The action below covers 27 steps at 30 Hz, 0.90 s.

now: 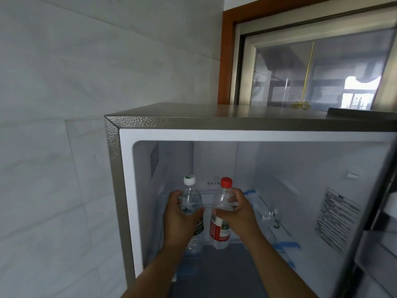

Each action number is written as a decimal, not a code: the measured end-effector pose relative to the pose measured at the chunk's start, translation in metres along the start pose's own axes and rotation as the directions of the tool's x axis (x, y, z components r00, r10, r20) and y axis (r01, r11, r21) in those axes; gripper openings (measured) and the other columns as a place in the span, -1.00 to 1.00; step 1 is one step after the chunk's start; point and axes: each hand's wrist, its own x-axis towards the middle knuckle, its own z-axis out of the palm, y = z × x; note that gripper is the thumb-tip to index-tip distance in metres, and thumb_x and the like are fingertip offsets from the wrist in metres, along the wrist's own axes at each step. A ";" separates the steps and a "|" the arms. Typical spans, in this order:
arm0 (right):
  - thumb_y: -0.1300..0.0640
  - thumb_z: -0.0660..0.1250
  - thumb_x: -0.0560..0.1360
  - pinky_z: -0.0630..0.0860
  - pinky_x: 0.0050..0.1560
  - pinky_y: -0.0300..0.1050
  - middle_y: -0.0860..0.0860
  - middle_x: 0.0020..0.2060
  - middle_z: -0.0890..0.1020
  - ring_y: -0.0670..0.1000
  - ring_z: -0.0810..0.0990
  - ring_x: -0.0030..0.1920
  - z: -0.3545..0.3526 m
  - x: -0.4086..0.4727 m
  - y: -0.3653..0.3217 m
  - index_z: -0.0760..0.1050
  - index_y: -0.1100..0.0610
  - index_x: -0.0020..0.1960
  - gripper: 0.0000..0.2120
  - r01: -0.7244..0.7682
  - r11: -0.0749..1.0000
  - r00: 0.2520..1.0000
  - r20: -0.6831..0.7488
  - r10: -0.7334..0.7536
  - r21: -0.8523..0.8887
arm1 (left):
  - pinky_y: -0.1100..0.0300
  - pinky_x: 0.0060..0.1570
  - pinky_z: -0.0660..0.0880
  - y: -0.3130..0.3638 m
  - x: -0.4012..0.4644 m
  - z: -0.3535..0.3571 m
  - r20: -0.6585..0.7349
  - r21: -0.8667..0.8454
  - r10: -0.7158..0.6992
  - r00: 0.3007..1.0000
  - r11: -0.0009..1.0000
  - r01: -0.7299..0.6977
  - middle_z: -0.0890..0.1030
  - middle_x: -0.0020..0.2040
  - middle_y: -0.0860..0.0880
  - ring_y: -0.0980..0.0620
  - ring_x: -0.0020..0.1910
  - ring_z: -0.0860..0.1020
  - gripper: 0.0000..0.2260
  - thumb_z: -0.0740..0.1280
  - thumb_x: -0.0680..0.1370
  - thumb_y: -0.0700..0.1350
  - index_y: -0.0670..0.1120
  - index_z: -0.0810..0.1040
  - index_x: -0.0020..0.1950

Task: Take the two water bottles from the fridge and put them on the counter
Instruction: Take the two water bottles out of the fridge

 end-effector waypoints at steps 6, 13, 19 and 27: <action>0.06 0.61 0.34 0.49 -0.11 -0.24 -0.12 0.04 0.53 -0.07 0.56 0.01 -0.004 -0.021 -0.018 0.38 -0.10 0.24 -0.42 0.026 0.999 0.998 -0.056 -0.027 -0.023 | 0.13 0.08 0.55 0.011 -0.015 -0.017 0.057 0.032 -0.007 0.998 0.999 0.005 0.62 0.07 0.15 0.12 0.03 0.61 -0.55 0.57 0.38 -0.12 0.25 0.42 0.05; 0.09 0.60 0.35 0.46 -0.19 -0.28 -0.22 0.00 0.51 -0.21 0.52 -0.06 -0.020 -0.066 -0.067 0.38 -0.12 0.24 -0.42 0.031 0.999 0.991 -0.131 -0.033 -0.011 | -0.12 0.22 0.54 0.022 -0.030 -0.046 0.209 0.040 -0.052 0.977 0.998 0.044 0.60 0.11 0.12 0.03 0.09 0.58 -0.58 0.56 0.39 -0.05 0.25 0.41 0.07; 0.20 0.62 0.32 0.49 -0.19 -0.23 -0.12 0.01 0.58 -0.09 0.61 -0.01 -0.030 -0.147 -0.105 0.45 -0.05 0.21 -0.43 -0.012 0.999 0.954 -0.300 0.023 0.040 | 0.09 0.11 0.55 0.040 -0.063 -0.081 0.393 -0.015 0.057 0.918 0.998 -0.056 0.58 0.05 0.24 0.21 -0.05 0.59 -0.51 0.57 0.36 -0.03 0.20 0.41 0.17; 0.15 0.65 0.25 0.66 0.04 0.03 0.00 0.08 0.64 0.05 0.68 0.04 -0.053 -0.289 -0.142 0.48 -0.06 0.20 -0.41 -0.144 0.989 0.835 -0.539 0.113 -0.016 | 0.35 -0.09 0.54 0.074 -0.133 -0.105 0.647 -0.187 0.175 0.742 0.980 -0.068 0.64 0.04 0.22 0.37 -0.06 0.62 -0.40 0.64 0.27 -0.08 0.15 0.44 0.20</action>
